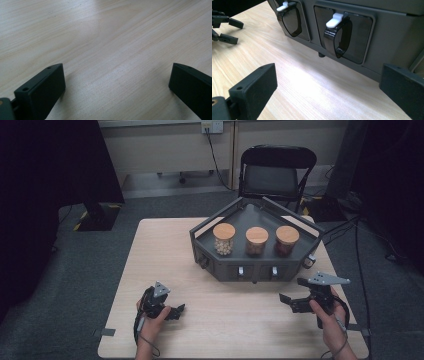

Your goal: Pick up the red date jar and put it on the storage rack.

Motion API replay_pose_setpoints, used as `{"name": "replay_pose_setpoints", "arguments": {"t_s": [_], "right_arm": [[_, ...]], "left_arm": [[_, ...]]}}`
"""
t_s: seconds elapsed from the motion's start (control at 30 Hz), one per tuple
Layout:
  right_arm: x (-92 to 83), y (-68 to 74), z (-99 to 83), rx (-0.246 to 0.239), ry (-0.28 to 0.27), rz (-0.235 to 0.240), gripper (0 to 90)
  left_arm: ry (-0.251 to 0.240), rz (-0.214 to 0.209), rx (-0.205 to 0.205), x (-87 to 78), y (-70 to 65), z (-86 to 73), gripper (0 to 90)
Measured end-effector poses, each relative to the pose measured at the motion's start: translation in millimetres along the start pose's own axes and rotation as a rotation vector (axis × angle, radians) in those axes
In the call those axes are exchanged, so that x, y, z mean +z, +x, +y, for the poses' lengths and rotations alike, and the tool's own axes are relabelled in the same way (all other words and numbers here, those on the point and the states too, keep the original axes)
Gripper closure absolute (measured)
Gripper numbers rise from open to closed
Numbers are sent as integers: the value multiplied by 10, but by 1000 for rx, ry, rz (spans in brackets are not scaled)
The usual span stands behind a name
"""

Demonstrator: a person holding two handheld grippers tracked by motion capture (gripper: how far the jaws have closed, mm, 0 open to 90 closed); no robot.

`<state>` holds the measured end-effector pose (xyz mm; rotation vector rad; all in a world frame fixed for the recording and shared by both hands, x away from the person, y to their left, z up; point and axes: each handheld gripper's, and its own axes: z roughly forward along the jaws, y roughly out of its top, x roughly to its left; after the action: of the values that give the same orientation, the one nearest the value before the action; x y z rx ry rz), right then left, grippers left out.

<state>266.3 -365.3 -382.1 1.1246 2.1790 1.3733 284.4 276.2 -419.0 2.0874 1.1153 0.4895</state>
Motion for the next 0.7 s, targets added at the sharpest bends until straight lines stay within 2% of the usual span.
{"name": "replay_pose_setpoints", "arguments": {"t_s": [0.7], "right_arm": [[32, -9, -199, -1, 36, 17, 8]], "left_arm": [[0, 0, 0, 0, -1, 0, 1]]}}
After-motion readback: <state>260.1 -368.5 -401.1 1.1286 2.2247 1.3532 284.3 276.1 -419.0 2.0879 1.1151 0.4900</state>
